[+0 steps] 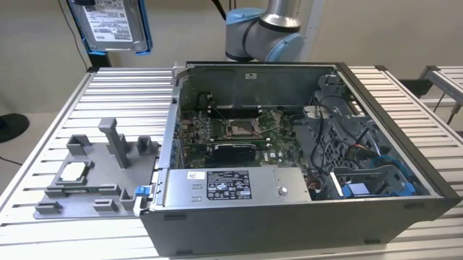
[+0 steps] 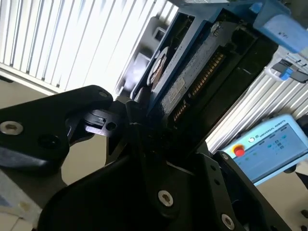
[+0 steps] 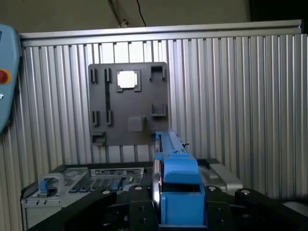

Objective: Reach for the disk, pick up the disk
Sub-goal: 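Pick up the disk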

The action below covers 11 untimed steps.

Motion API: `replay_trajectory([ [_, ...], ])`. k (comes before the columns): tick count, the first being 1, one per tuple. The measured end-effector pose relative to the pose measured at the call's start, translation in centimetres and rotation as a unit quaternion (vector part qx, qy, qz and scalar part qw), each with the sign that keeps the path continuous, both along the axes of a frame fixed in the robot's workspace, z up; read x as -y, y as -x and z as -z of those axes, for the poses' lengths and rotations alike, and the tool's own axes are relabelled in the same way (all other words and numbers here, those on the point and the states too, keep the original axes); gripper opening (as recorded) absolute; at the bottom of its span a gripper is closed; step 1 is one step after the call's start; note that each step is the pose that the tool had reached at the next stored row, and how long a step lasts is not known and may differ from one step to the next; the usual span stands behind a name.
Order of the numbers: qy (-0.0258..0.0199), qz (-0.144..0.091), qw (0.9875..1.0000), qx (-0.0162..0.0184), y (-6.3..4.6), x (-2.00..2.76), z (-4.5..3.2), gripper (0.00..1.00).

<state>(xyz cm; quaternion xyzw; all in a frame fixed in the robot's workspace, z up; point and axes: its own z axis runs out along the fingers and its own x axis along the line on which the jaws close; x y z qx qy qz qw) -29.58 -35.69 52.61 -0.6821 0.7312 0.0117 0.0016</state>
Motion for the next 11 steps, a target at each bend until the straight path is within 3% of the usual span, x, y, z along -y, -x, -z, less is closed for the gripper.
replay_trajectory([
  [11,0.0,0.0,1.0,0.0,-5.0,0.0,0.4,0.0],
])
